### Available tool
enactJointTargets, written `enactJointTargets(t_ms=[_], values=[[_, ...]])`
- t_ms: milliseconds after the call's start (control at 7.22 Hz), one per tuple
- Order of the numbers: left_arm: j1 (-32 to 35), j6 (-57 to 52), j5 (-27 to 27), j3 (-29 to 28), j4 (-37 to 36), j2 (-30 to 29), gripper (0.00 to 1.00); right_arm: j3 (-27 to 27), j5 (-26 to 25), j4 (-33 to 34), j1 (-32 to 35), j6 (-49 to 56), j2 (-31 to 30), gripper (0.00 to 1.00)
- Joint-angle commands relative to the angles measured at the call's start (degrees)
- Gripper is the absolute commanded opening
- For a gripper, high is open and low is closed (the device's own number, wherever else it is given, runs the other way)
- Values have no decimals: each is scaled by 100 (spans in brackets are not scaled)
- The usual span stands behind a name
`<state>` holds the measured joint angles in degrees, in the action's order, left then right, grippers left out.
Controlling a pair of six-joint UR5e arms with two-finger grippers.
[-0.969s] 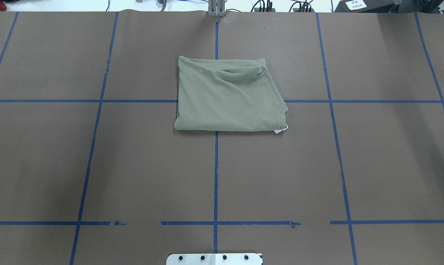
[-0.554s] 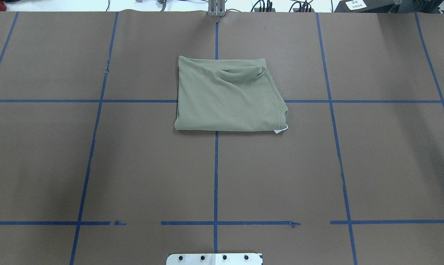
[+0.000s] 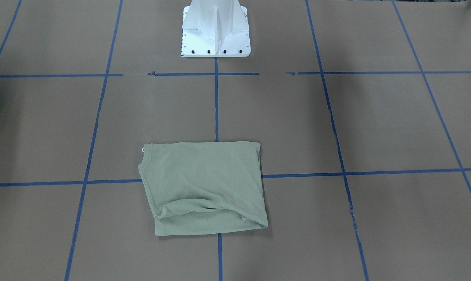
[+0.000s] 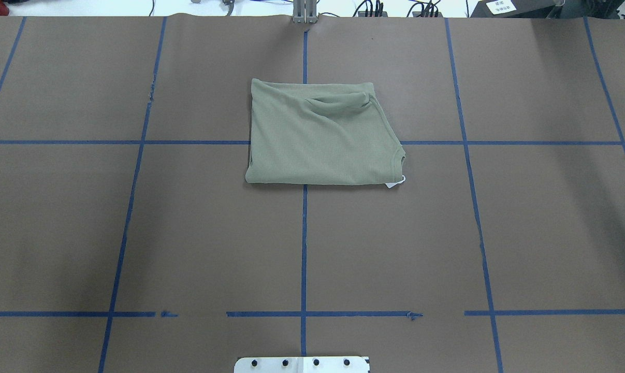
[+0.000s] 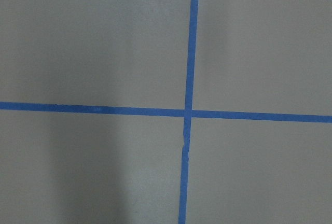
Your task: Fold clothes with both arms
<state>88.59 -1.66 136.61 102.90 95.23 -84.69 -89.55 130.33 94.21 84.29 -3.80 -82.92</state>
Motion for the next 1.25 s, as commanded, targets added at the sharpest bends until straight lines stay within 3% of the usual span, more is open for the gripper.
enactJointTargets(t_ms=[0, 138, 277, 415, 1108], values=[[0, 8, -134, 10, -13, 48, 100, 34, 124, 1, 0, 10, -4, 100], [17, -1, -187, -24, -196, 110, 100, -45, 107, -8, 0, 19, -31, 100], [0, -1, -187, 106, -964, 49, 100, -37, 98, -8, 0, 19, -31, 100], [0, -10, -274, 125, -1232, 14, 100, -45, 98, -8, 0, 19, -31, 100], [-18, -27, -284, 90, -1235, -13, 100, 16, 89, -8, 0, 10, -57, 100]])
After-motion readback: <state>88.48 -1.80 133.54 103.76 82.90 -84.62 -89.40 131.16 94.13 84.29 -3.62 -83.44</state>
